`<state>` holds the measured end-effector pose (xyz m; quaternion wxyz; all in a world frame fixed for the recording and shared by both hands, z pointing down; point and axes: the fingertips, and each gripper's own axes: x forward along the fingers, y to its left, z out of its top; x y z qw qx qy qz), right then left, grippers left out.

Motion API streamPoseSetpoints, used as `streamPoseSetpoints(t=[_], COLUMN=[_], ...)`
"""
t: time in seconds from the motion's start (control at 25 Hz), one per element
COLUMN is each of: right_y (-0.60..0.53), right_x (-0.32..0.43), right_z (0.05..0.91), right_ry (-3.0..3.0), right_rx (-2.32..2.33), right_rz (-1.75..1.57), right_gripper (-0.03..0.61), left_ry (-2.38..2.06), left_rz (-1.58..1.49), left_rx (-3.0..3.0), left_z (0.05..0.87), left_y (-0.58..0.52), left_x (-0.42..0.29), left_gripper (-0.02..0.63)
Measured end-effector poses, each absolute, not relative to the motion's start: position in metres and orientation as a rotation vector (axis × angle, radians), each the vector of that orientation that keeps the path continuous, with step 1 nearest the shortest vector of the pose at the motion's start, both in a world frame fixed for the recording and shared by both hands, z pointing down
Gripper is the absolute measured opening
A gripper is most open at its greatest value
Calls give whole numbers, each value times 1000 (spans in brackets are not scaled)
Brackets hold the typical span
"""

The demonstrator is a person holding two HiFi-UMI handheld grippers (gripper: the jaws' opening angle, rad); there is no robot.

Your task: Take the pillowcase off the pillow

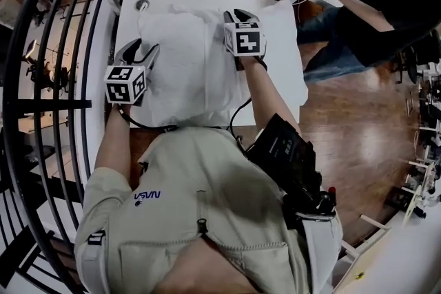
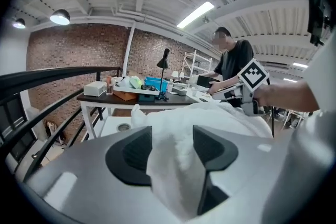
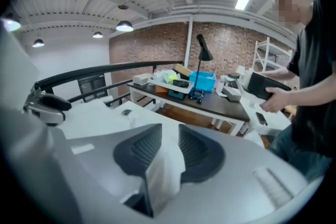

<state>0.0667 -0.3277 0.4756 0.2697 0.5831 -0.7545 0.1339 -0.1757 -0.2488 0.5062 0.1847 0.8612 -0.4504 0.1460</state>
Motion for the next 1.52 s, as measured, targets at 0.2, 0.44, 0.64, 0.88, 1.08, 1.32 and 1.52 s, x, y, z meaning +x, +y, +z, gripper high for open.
streamPoseSetpoints(t=[0.2, 0.44, 0.64, 0.88, 1.08, 1.32, 1.52], right_y=[-256, -167, -106, -66, -52, -55, -69], right_x=[61, 53, 48, 46, 34, 15, 24], right_z=[450, 455, 473, 501, 533, 574, 571], right_ry=[-2103, -2151, -2220, -2266, -2251, -2110, -2030], right_rx=[1654, 1651, 1555, 1423, 1316, 1352, 1439], right_rz=[318, 312, 371, 378, 410, 415, 317], right_gripper=[112, 124, 124, 138, 161, 173, 25], left_ry=[-1240, -1149, -1161, -1262, -1294, -1252, -1352], left_rz=[315, 372, 456, 510, 602, 846, 932], left_rx=[2475, 2588, 2559, 2505, 2494, 2524, 2558], left_z=[482, 475, 488, 511, 532, 582, 583], left_y=[-211, -149, -101, -73, -61, -61, -77], left_x=[-178, -142, -118, -101, -92, -93, -91], left_gripper=[273, 301, 304, 324, 345, 318, 96])
